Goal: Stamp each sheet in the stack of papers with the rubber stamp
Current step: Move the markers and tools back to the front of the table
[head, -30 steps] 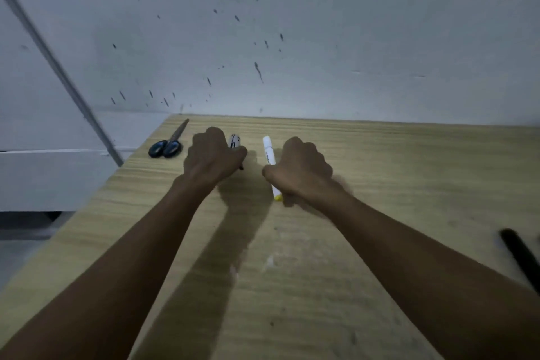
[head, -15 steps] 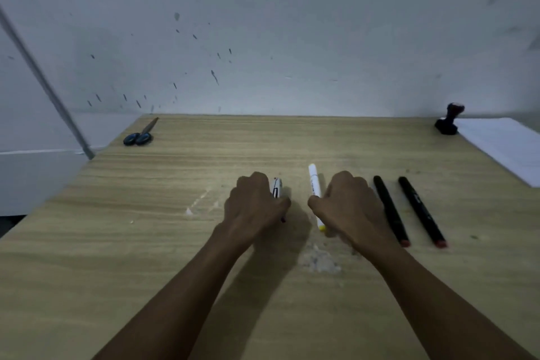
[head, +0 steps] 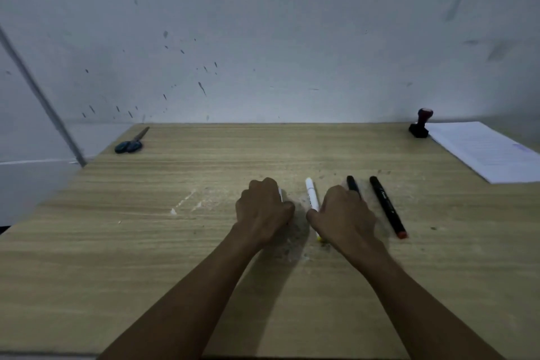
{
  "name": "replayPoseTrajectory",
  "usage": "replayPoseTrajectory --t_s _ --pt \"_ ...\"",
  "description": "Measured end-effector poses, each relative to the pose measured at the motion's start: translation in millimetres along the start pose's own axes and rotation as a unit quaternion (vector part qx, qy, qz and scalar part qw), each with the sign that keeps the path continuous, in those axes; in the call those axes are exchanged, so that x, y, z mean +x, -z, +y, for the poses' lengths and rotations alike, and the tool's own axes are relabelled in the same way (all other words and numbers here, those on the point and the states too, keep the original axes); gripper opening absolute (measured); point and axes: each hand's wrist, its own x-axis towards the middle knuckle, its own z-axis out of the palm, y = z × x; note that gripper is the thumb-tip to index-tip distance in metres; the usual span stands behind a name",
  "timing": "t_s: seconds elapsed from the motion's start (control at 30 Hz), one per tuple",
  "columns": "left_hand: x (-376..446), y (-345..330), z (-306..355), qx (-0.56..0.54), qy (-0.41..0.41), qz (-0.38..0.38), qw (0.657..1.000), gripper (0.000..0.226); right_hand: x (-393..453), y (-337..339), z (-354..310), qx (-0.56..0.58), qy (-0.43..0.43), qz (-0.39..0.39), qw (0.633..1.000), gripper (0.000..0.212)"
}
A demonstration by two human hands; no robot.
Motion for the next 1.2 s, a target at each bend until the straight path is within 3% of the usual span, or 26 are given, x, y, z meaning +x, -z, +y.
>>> replayPoseTrajectory --t_s 0.47,0.63,0.73,0.9,1.2 --pt "-4.9 -4.8 -1.1 0.043 -0.011 -0.009 0.999 0.026 -1.5 3.1 1.6 0.026 -0.008 -0.028 0.999 0.029" --pt "-4.5 0.8 -4.4 0.036 0.001 -0.014 0.999 0.048 -1.8 5.9 -2.8 0.017 -0.007 -0.031 0.999 0.035" --pt "0.4 5.6 -13.0 0.001 0.014 -0.002 1.000 0.045 -2.2 11.7 -9.5 -0.020 0.014 -0.004 1.000 0.034" --pt "15.1 23.7 -50.0 0.005 0.019 0.046 0.999 0.053 2.4 7.9 -34.2 -0.013 0.077 0.026 0.997 0.038" --pt "60.9 75.1 -153.8 -0.019 0.072 0.126 0.989 0.037 21.2 -22.3 -108.5 0.096 0.160 -0.061 0.981 0.038"
